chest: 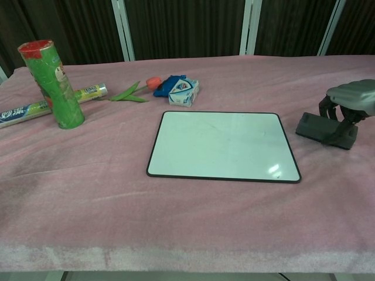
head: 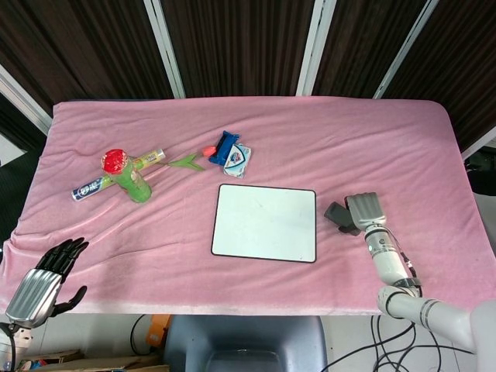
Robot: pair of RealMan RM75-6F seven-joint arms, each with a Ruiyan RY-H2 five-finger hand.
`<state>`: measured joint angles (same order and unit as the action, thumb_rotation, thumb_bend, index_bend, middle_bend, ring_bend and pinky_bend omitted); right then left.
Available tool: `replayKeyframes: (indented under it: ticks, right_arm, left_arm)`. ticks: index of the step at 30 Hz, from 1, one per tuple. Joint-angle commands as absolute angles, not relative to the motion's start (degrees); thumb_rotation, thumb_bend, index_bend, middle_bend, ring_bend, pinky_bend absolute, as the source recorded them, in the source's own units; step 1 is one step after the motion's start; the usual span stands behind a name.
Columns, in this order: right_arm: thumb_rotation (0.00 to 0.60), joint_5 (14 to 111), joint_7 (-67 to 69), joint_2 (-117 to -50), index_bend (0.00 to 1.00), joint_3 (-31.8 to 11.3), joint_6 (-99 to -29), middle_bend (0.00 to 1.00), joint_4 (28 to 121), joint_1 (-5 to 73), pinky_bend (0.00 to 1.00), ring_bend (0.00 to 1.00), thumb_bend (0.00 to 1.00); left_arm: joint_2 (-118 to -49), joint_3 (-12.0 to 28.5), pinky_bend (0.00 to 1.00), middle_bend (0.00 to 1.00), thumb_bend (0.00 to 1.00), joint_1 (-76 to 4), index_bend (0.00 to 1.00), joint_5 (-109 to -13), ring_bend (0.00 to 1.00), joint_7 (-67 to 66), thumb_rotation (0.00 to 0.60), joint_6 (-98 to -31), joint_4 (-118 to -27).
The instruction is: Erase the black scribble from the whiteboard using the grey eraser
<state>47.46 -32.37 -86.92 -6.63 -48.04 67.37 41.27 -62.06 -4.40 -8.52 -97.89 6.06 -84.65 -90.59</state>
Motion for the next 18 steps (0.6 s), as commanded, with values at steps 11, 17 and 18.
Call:
replayKeyframes:
  ticks: [11,17,18]
  right_arm:
    - [0.6,56.47,-29.17,-71.73,0.0,-3.4,-59.53,0.05,90.5,33.77,0.12,0.09,0.31]
    - [0.6,72.73,-29.9,-69.32,0.0,3.58,-83.11,0.0,97.36,20.56,0.08,0.0,0.3]
    - [0.6,75.7,-28.68,-70.13,0.0,4.92,-87.71,0.0,96.88,17.51,0.08,0.0,0.3]
  left_arm:
    - [-62.1,-4.37,0.14,0.01,0.36,-8.19,0.0,-97.91,0.05,5.44,0.6,-85.13,-90.78]
    - [-62.68,-4.06,0.14,0.01,0.36,-7.86,0.0,-97.66,0.05,3.64,0.6,-85.54,-90.93]
    - [-62.82,-4.03,0.14,0.01,0.36,-7.82,0.0,-97.6,0.05,3.14,0.6,-85.51,-90.97]
